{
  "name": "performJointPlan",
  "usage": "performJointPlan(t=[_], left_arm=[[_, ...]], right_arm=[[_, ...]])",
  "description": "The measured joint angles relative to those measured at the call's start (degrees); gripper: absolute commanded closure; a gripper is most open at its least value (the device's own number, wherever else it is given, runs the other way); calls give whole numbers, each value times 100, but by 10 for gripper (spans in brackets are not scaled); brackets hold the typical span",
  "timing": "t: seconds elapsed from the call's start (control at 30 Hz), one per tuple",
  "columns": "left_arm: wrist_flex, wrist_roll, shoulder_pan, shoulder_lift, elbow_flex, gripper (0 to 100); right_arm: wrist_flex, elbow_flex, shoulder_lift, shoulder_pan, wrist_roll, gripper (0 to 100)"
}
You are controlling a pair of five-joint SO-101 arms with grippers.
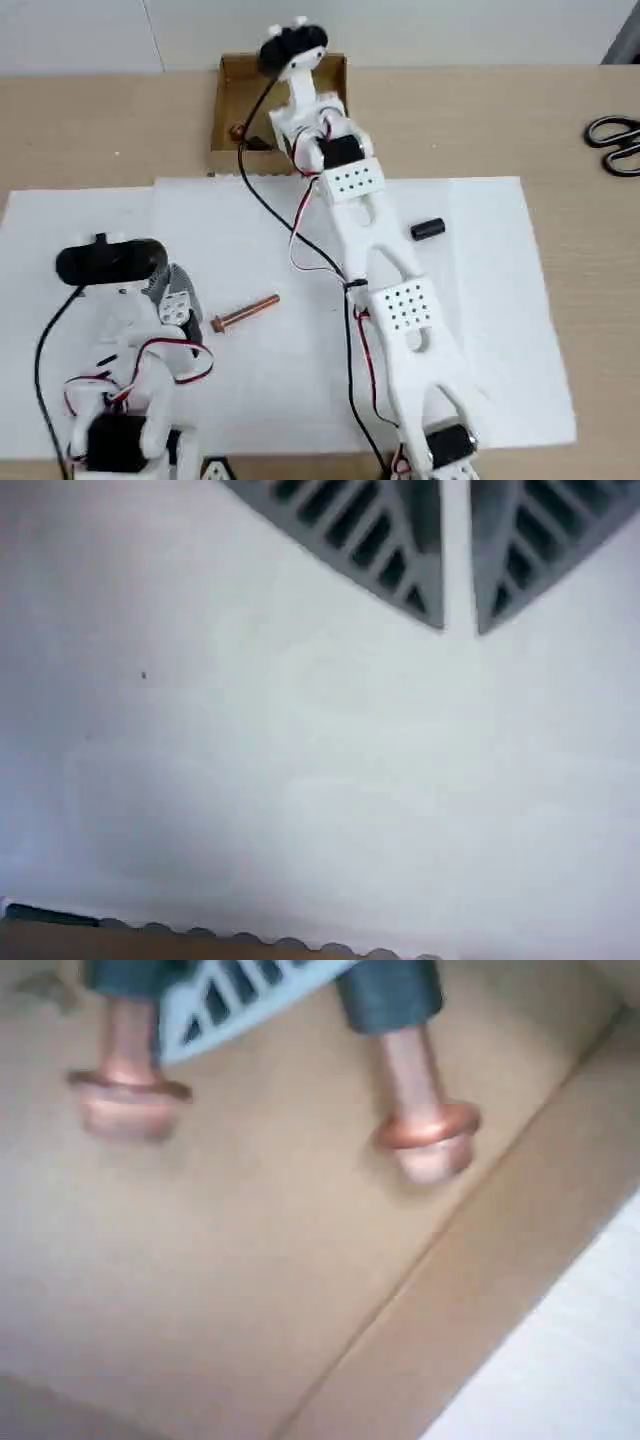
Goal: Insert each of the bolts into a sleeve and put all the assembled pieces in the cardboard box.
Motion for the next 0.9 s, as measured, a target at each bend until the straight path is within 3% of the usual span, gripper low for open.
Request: performJointPlan(t=[0.27, 0.67, 0.9], left_arm=[[0, 0, 0, 0, 0, 994], [0, 0, 0, 0, 0, 994], [0, 0, 0, 0, 0, 994]], right_arm=[[1565, -1292, 0, -62, 0, 811], [4536, -1415, -510, -88, 0, 812], [4782, -1415, -527, 35, -44, 812]])
